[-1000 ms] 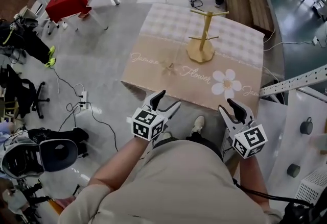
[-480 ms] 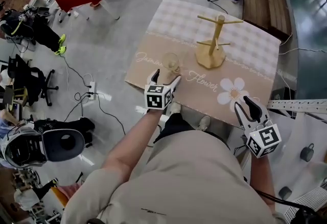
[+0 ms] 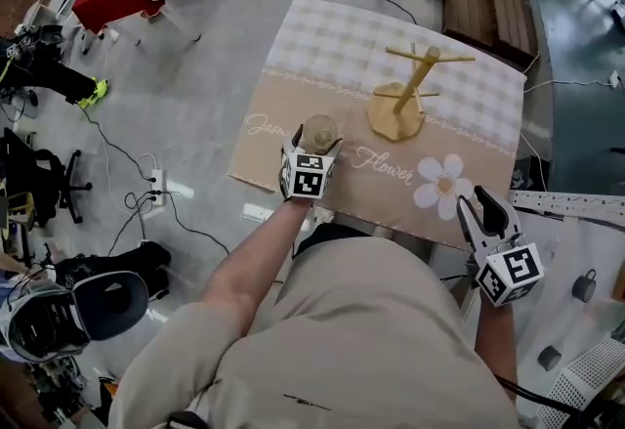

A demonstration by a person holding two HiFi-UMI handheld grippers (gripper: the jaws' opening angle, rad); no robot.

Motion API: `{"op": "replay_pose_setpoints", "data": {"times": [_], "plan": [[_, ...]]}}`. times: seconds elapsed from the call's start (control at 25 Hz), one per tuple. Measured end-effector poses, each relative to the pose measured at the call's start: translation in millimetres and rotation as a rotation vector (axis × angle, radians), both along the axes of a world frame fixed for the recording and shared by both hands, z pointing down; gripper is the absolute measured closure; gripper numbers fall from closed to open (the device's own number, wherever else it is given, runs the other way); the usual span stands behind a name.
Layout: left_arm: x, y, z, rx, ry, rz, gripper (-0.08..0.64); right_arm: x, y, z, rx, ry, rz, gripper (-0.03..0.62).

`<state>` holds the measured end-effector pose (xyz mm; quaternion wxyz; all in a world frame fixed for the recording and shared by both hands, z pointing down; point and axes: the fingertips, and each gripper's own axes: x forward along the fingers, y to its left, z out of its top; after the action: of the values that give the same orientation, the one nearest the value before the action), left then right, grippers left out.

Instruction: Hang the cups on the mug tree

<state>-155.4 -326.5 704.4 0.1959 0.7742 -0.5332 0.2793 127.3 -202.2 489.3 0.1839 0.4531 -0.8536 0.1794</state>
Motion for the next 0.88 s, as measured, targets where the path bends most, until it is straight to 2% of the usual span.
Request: {"op": "replay_pose_setpoints", "data": {"times": [0.08, 0.16, 0.4, 0.72, 0.88], "plan": [[6, -2, 2, -0.001, -0.027, 0.062, 0.135, 0, -1, 4, -0.01, -0.003, 0.018, 0.439], [11, -3, 4, -0.003, -0.061, 0.125, 0.186, -1, -2, 7, -0.021, -0.009, 0.031, 0.439], [17, -13, -14, 0.005, -0.143, 0.259, 0.192, -1, -4, 10, -0.024, -0.025, 0.062, 0.439], [18, -30, -72, 0.037, -0.292, 0.403, 0.193, 4, -1, 12, -0.019, -0.054, 0.08, 0.439], [18, -43, -110, 0.039, -0.387, 0.473, 0.193, 7, -4, 11, -0.014, -0.063, 0.058, 0.439]]}}
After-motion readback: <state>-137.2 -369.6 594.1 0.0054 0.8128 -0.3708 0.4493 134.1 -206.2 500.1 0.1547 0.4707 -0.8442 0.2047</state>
